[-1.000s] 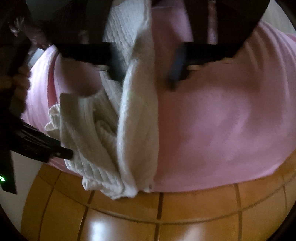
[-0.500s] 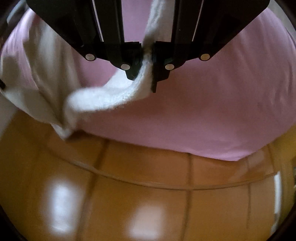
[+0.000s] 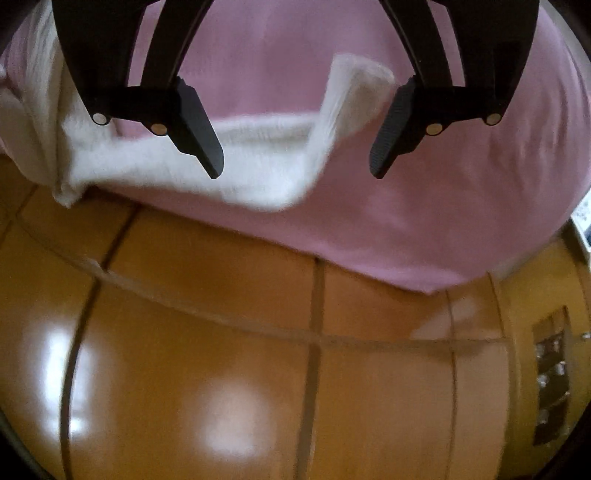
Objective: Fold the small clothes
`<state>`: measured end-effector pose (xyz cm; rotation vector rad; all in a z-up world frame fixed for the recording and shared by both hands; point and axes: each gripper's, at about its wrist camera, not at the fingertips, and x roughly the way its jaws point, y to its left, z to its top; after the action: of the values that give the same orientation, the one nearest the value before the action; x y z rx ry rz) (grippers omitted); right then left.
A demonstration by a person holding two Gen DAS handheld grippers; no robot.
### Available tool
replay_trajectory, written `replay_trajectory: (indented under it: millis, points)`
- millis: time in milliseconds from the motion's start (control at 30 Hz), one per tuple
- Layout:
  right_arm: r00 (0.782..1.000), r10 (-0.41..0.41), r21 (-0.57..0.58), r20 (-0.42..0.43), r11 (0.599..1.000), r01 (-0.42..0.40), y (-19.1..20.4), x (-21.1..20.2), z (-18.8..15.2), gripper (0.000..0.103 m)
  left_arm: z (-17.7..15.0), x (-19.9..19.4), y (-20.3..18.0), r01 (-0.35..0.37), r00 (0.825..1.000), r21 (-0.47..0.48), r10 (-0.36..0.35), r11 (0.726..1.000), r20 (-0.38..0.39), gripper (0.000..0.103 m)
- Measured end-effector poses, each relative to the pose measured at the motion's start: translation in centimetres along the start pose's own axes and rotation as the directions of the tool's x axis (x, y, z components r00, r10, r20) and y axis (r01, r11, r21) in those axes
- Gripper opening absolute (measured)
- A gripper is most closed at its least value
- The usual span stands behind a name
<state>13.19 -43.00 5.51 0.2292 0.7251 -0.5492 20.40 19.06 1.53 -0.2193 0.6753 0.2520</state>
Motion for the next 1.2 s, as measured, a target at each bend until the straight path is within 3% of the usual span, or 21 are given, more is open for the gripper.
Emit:
replay_trajectory:
  millis: [100,133,167,200,233,300,367,400,433,533,600,633,700,767,867,933,1000,1100,1133,1167,1200]
  points:
    - [0.97,0.235,-0.015,-0.068,0.971,-0.237,2.6,-2.1,-3.0,0.063,-2.3,-1.0,-0.5,0.079,0.996,-0.013,-0.079,0.997,-0.042,0.08]
    - [0.927,0.355,-0.012,-0.122,0.933,-0.359,4.5,-3.0,-4.6,0.061,-3.0,-1.2,-0.7,0.094,0.994,-0.011,-0.094,0.996,-0.053,0.08]
    - [0.895,0.419,-0.003,-0.152,0.906,-0.424,5.7,-3.6,-5.6,0.06,-4.1,-1.5,-0.8,0.127,0.989,-0.01,-0.127,0.992,-0.073,0.08]
    - [0.843,0.503,0.015,-0.191,0.86,-0.51,7.3,-4.2,-7.0,0.06,-5.2,-1.9,-1.0,0.162,0.982,-0.013,-0.163,0.987,-0.093,0.08]
    - [0.777,0.582,0.039,-0.242,0.805,-0.592,9.1,-4.7,-8.5,0.058,-6.3,-2.2,-1.4,0.196,0.974,-0.012,-0.196,0.981,-0.116,0.08]
    - [0.682,0.659,0.081,-0.317,0.736,-0.673,11.8,-5.2,-10.8,0.055,-8.0,-2.8,-2.0,0.25,0.957,-0.004,-0.248,0.968,-0.153,0.08]
    - [0.563,0.724,0.156,-0.399,0.658,-0.736,15.1,-5.3,-13.6,0.053,-10.0,-3.6,-2.7,0.297,0.938,0.0,-0.292,0.955,-0.185,0.08]
    - [0.524,0.74,0.179,-0.422,0.634,-0.752,16.2,-5.2,-14.7,0.052,-11.0,-3.9,-2.9,0.32,0.928,0.0,-0.313,0.948,-0.202,0.08]
    - [0.493,0.752,0.198,-0.438,0.615,-0.763,17.8,-5.3,-15.9,0.052,-11.7,-4.4,-2.9,0.339,0.919,-0.002,-0.332,0.941,-0.214,0.08]
    - [0.46,0.777,0.236,-0.429,0.588,-0.773,20.3,-5.4,-16.9,0.046,-14.3,-5.6,-3.0,0.411,0.876,-0.026,-0.403,0.911,-0.264,0.079]
    - [0.481,0.764,0.208,-0.43,0.602,-0.771,21.3,-5.1,-17.2,0.033,-15.7,-6.1,-3.6,0.453,0.847,-0.034,-0.442,0.891,-0.296,0.074]
    - [0.487,0.757,0.194,-0.437,0.607,-0.77,21.6,-5.1,-17.4,0.02,-16.5,-6.4,-3.9,0.484,0.823,-0.045,-0.472,0.874,-0.315,0.073]
    - [0.488,0.736,0.153,-0.468,0.612,-0.776,22.2,-5.3,-17.9,0.008,-17.6,-7.0,-4.2,0.531,0.783,-0.075,-0.523,0.844,-0.337,0.072]
    - [0.513,0.736,0.119,-0.442,0.615,-0.779,20.7,-5.9,-16.6,0.007,-18.8,-7.5,-4.9,0.578,0.739,-0.1,-0.571,0.81,-0.357,0.072]
    - [0.542,0.761,0.101,-0.355,0.608,-0.788,17.4,-7.8,-13.9,0.007,-19.8,-7.9,-6.6,0.618,0.704,-0.094,-0.603,0.78,-0.375,0.072]
    - [0.56,0.773,0.094,-0.297,0.607,-0.789,15.3,-8.9,-12.2,0.006,-20.1,-8.1,-7.9,0.653,0.667,-0.111,-0.638,0.75,-0.386,0.072]
    - [0.584,0.776,0.076,-0.237,0.615,-0.785,12.5,-10.1,-10.0,0.006,-20.1,-7.8,-9.2,0.668,0.645,-0.122,-0.652,0.734,-0.398,0.072]
    - [0.613,0.767,0.072,-0.188,0.634,-0.77,10.1,-10.7,-8.3,0.006,-20.5,-7.3,-11.9,0.687,0.627,-0.092,-0.652,0.721,-0.427,0.04]
    - [0.621,0.763,0.072,-0.18,0.64,-0.765,9.7,-10.8,-8.3,0.006,-20.6,-6.9,-12.8,0.691,0.617,-0.095,-0.654,0.716,-0.439,0.02]
    - [0.635,0.754,0.067,-0.169,0.651,-0.756,9.3,-10.9,-7.8,0.006,-20.5,-6.4,-13.2,0.697,0.608,-0.094,-0.655,0.711,-0.448,0.011]
    - [0.644,0.748,0.06,-0.161,0.659,-0.75,9.4,-11.0,-7.6,0.006,-20.3,-6.3,-13.4,0.688,0.621,-0.083,-0.645,0.721,-0.446,0.01]
